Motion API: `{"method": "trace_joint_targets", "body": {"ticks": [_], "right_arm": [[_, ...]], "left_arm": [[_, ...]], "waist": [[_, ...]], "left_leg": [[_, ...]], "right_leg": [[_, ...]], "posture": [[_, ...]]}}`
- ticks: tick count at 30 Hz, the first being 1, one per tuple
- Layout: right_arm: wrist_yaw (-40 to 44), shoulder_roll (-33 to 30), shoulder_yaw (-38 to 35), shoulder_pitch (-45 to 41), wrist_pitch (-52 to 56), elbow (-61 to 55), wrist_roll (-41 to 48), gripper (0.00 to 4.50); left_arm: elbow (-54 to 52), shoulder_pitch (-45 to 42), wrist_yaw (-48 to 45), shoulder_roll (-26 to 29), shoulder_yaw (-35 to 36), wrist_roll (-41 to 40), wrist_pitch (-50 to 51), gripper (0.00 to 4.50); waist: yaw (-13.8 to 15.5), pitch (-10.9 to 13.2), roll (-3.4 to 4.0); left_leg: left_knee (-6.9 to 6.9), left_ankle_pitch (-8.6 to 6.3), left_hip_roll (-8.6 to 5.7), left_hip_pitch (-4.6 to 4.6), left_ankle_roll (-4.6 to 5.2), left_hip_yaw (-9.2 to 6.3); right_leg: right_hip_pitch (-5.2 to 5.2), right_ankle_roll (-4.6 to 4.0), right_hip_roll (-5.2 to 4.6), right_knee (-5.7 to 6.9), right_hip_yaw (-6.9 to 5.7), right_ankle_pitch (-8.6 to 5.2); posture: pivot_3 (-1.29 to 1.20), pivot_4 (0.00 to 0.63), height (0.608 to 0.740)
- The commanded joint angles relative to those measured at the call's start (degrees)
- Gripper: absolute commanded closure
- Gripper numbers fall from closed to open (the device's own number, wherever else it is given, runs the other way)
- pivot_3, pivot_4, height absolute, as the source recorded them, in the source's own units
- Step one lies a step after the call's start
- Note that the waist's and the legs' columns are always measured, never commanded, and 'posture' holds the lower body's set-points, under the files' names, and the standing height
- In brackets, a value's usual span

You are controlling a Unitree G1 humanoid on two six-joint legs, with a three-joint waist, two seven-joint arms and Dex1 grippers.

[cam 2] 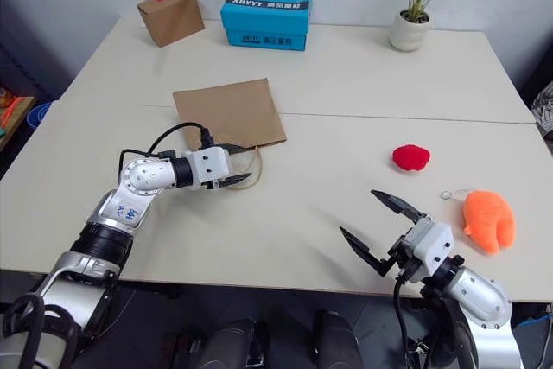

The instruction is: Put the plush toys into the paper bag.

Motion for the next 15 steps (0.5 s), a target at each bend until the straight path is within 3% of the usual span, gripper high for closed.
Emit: {"method": "trace_joint_targets", "body": {"ticks": [1, 3, 6, 13, 15], "right_arm": [[-0.53, 0.49, 0.60, 1.28, -2.24, -1.48, -0.87, 0.18], [-0.75, 0.61, 1.50, 1.36, -1.89, -1.91, -0.74, 0.63], [-1.04, 0.15, 4.11, 0.30, 0.76, -2.97, -1.15, 1.63], [-6.91, 2.51, 13.04, -10.98, 12.03, -4.76, -5.62, 4.29], [-8.55, 3.99, 15.67, -15.86, 14.84, -3.87, -7.44, 4.45]], "left_arm": [[2.37, -3.65, -3.44, 0.24, -0.02, -0.71, -3.64, 2.88], [3.34, -5.44, -7.28, -0.49, 0.51, -3.46, -3.04, 3.55], [2.90, -7.63, -13.91, -2.24, 2.04, -9.62, -1.38, 4.46], [-4.08, -13.86, -23.60, -7.33, 8.03, -25.83, 12.53, 4.50], [-6.68, -14.44, -24.74, -7.89, 8.86, -28.43, 15.70, 4.50]], "waist": [[0.08, 0.00, 0.00], [0.07, 0.00, 0.00], [0.09, 0.00, 0.00], [-0.24, 0.02, -0.04], [-0.65, 0.02, -0.04]], "left_leg": [[0.03, 0.00, 0.00, -0.01, 0.00, 0.00], [0.10, 0.00, -0.01, -0.03, 0.01, 0.01], [0.31, -0.05, 0.00, -0.08, 0.08, 0.00], [0.84, -0.18, 0.10, -0.18, 0.12, -0.04], [0.83, -0.19, 0.15, -0.17, 0.09, -0.04]], "right_leg": [[0.00, 0.00, 0.00, 0.01, 0.00, 0.00], [0.00, 0.00, -0.01, 0.06, 0.01, 0.00], [0.00, 0.00, -0.03, 0.15, 0.03, 0.00], [0.01, 0.00, 0.00, 0.39, 0.45, 0.00], [0.00, 0.00, 0.04, 0.41, 0.52, 0.00]], "posture": [[0.00, 0.150, 0.740], [0.00, 0.150, 0.740], [0.00, 0.150, 0.740], [0.00, 0.150, 0.740], [0.00, 0.150, 0.740]]}}
